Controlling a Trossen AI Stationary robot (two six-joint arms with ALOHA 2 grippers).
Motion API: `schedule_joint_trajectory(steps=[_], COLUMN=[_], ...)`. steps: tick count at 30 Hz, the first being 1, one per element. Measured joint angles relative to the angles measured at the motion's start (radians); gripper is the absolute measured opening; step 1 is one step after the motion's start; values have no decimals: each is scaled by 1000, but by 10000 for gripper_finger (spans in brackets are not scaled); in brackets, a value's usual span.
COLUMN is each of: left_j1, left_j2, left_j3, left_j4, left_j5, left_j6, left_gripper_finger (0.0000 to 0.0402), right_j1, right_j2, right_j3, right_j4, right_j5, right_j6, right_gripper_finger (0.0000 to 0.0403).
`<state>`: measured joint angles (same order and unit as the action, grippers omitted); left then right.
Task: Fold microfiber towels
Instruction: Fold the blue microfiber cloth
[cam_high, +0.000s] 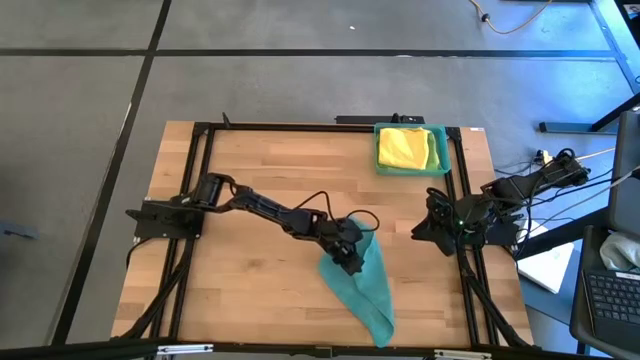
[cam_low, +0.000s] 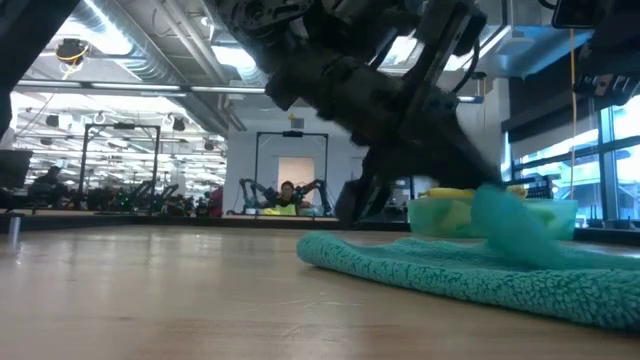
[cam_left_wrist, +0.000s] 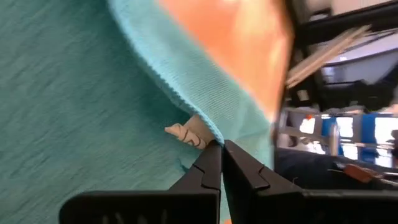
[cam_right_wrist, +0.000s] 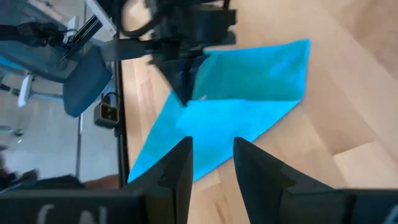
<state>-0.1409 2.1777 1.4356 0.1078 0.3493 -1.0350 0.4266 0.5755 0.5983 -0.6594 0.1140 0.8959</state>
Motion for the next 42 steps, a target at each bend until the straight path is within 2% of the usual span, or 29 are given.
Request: schedule_joint_trajectory(steps=[3,6,13,18,29,34,42], left_j1=[6,5,-6,-5,11,14,37], left_j2=[-8,-20,-53,-53,-53,-53,-163], left_j3=[52,132,356,505,789,922,905], left_j4=[-24,-114,-579,-856,-1405,-1553,-1618], left_j5=[38,81,148,140,72,12,-4], left_j6=[12,60,257,364,563,636,660], left_gripper_finger=[1,0,0,0,0,0,0], right_j1=[0,0,0,-27,-137,-188,-290], right_j2=[0,10,85,193,461,534,656], right_j3=[0,0,0,1,23,111,330], right_j4=[2,11,170,353,702,706,693], right_j5=[35,43,-9,24,17,15,-138], right_j6=[-9,-41,-280,-387,-520,-639,-826], right_gripper_finger=[118,118,118,118,118,118,118])
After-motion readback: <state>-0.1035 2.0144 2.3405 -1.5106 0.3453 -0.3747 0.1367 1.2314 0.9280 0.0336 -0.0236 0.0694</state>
